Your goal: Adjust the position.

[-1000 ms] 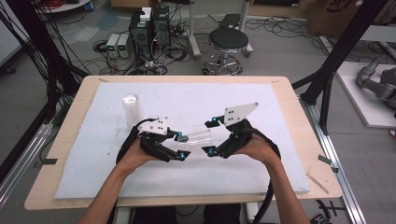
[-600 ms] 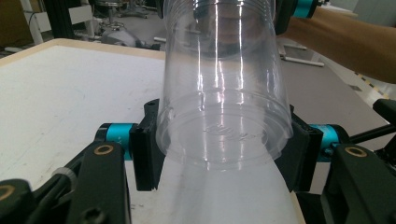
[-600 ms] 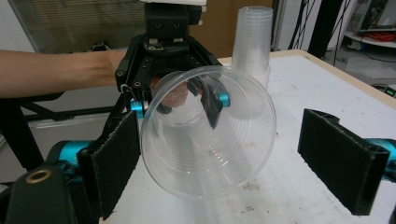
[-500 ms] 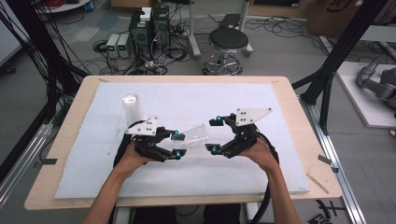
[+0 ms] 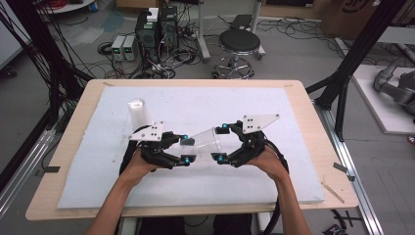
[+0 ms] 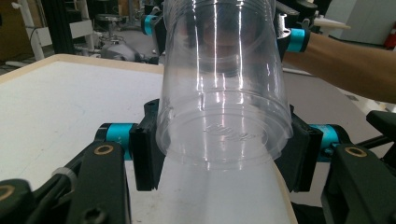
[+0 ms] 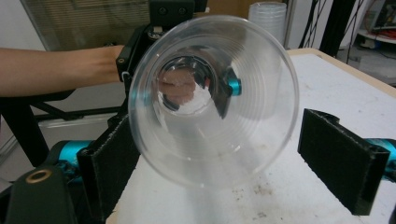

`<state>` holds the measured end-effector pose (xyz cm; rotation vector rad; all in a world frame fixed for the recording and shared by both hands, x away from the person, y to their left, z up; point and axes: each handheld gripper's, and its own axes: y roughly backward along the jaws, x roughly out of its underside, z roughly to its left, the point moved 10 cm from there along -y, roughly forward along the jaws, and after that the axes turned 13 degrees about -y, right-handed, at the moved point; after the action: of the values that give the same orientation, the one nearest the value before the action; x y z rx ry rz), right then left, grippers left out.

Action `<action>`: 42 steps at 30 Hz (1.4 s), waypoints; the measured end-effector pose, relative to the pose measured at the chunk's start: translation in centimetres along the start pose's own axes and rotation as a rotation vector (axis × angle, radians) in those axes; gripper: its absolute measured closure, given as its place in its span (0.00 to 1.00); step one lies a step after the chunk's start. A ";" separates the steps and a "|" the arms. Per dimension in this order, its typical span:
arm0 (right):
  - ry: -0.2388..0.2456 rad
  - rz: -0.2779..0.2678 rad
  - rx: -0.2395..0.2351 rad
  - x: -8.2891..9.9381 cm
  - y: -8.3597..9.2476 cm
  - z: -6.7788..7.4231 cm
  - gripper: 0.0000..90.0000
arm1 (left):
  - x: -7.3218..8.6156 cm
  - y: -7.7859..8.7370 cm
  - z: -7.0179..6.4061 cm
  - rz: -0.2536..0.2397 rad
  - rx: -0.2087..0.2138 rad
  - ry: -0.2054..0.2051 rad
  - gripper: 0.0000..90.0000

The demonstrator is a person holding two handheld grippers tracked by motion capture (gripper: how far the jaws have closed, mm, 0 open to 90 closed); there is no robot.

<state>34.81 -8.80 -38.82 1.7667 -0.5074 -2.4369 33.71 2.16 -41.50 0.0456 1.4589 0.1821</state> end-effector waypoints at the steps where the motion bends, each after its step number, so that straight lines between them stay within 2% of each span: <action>1: -0.003 0.002 -0.005 0.1 -0.1 0.1 0.15 | -0.1 -0.1 0.0 -0.003 0.002 -0.002 0.46; 7: -0.009 0.012 -0.030 0.3 -1.1 0.4 0.15 | -0.5 -0.3 -0.1 -0.021 0.012 -0.011 0.46; 18: -0.014 0.005 -0.088 0.1 -2.0 1.0 0.19 | -0.6 -0.4 -0.4 -0.021 0.027 -0.016 0.46; 24: 0.000 -0.003 -0.116 -0.1 -2.0 1.2 0.32 | -0.5 -0.4 -0.4 -0.015 0.033 -0.019 0.46; 26: 0.012 -0.007 -0.118 -0.2 -2.0 1.2 0.33 | -0.4 -0.4 -0.4 -0.012 0.035 -0.017 0.46; 37: 0.005 0.001 -0.124 -0.1 -1.9 1.3 0.35 | -0.3 -0.5 -0.4 0.006 0.026 -0.009 0.45; 38: 0.008 0.001 -0.122 -0.1 -1.9 1.3 0.35 | -0.3 -0.6 -0.4 0.004 0.021 -0.001 0.41; 40: 0.012 -0.005 -0.123 -0.1 -1.9 1.3 0.35 | -0.1 -0.7 0.0 0.019 -0.012 0.040 0.16; 42: 0.006 -0.002 -0.124 -0.1 -1.8 1.4 0.35 | 0.0 -0.6 0.2 0.025 -0.018 0.061 0.06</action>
<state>33.80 -6.80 -38.91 1.7253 -0.3458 -2.4063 33.91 1.57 -41.55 0.0442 1.5180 0.2181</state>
